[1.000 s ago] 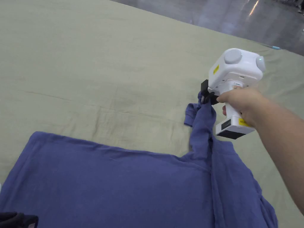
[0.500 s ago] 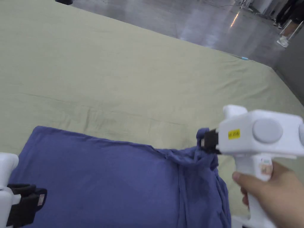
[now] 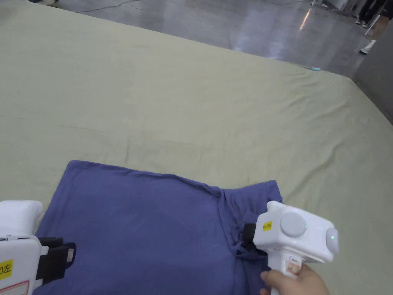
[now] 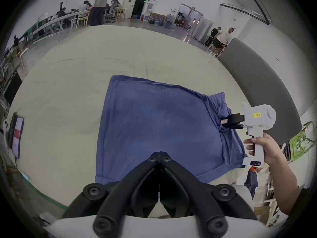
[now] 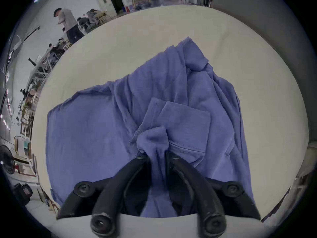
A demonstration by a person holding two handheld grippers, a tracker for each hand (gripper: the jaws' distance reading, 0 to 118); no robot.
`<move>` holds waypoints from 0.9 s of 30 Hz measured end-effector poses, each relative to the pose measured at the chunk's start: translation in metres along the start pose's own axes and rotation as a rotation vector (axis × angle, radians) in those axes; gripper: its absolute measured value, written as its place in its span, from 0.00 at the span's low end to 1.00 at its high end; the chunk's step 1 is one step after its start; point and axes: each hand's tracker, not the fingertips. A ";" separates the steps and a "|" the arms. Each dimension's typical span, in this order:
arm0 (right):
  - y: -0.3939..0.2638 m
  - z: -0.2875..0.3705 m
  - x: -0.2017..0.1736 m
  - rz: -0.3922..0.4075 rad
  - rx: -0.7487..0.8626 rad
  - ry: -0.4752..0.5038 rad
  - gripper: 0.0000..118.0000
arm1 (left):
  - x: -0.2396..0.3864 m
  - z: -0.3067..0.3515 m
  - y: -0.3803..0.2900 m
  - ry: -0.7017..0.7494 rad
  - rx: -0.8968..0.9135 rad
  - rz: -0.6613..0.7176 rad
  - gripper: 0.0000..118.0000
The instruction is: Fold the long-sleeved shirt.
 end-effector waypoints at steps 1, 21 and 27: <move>0.003 0.013 0.002 0.007 0.006 0.025 0.52 | -0.002 0.003 0.000 -0.002 0.006 0.002 0.00; -0.107 0.098 0.042 0.073 0.090 0.174 0.00 | -0.032 -0.041 0.047 0.162 0.094 0.052 0.17; -0.092 0.101 0.050 0.063 0.114 0.126 0.00 | -0.070 -0.151 0.145 0.264 0.005 0.058 1.00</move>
